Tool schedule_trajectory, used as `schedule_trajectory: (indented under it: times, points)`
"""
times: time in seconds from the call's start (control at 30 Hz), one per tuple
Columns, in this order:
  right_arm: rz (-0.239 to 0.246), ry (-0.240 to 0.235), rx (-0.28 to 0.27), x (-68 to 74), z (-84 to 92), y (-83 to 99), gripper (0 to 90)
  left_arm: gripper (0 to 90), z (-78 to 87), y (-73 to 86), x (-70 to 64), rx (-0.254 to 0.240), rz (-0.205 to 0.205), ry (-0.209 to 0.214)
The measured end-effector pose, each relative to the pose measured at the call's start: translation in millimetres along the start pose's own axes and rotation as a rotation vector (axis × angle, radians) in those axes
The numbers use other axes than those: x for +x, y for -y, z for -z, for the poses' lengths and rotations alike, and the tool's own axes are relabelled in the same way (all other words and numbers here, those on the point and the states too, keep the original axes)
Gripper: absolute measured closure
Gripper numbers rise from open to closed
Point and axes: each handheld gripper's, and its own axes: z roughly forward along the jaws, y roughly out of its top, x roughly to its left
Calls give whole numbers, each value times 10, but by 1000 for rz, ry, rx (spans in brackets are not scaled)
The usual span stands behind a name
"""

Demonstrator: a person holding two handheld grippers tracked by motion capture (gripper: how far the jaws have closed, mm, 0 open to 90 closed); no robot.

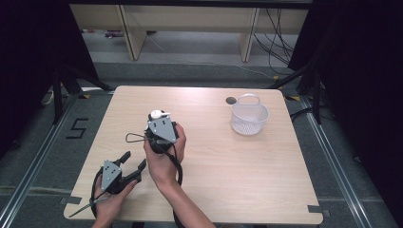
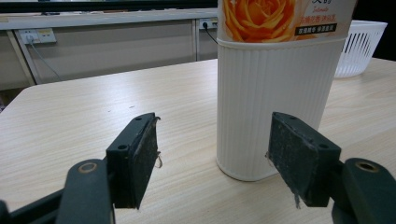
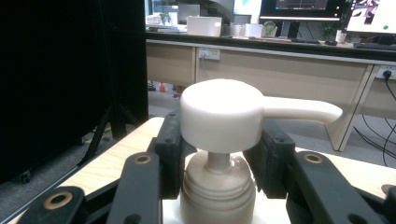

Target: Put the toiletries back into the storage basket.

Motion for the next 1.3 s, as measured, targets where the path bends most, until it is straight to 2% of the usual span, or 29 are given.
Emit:
schedule_trajectory:
  times: [0.1, 0.17, 0.23, 0.3, 0.33, 0.37, 0.5, 0.53, 0.67, 0.73, 0.8, 0.9, 1.13, 1.17, 1.27, 1.3]
  points:
    - [0, -2, 3, -1, 4, 0, 604, 324, -2, 3, -1, 2, -1, 3]
    - [17, 0, -5, -8, 3, 2, 604, 323, -5, 5, -6, 4, 0, 6]
    - [-2, -8, -7, -3, 0, 6, 605, 322, -10, 7, -8, 4, -6, 12]
    - [0, -8, -2, -3, 13, 7, 606, 322, -10, 9, -12, 6, -6, 14]
    - [-4, -8, 0, 1, 17, 8, 606, 321, -25, 16, -11, -9, -2, 21]
    - [11, -10, -8, -7, 16, 9, 606, 322, -24, 16, -10, -7, -3, 20]
    - [-8, -30, -19, -6, 20, 11, 607, 322, -22, 20, -6, -5, -1, 19]
    - [11, -30, -24, -20, 29, 3, 607, 322, -21, 20, -6, -5, -1, 19]
    - [10, -45, -49, -30, 50, -36, 607, 322, -24, 21, -8, -6, 0, 18]
    - [1, -46, -44, -39, 68, -57, 607, 322, -23, 22, -8, -5, -3, 19]
    - [13, -44, -50, -71, 84, -74, 607, 322, -23, 22, -7, -5, -3, 19]
    - [10, -47, -57, -124, 110, -103, 607, 321, -11, 18, -10, 10, -3, 14]
    - [6, -40, -68, -303, 157, -187, 607, 321, -17, 22, -16, 12, -6, 15]
    - [-8, -32, -51, -324, 178, -198, 607, 322, -17, 23, -16, 14, -7, 15]
    - [12, -22, -64, -422, 195, -227, 608, 321, -20, 23, -13, 12, -15, 18]
    - [5, -16, -68, -448, 201, -233, 607, 322, -20, 23, -12, 12, -15, 19]
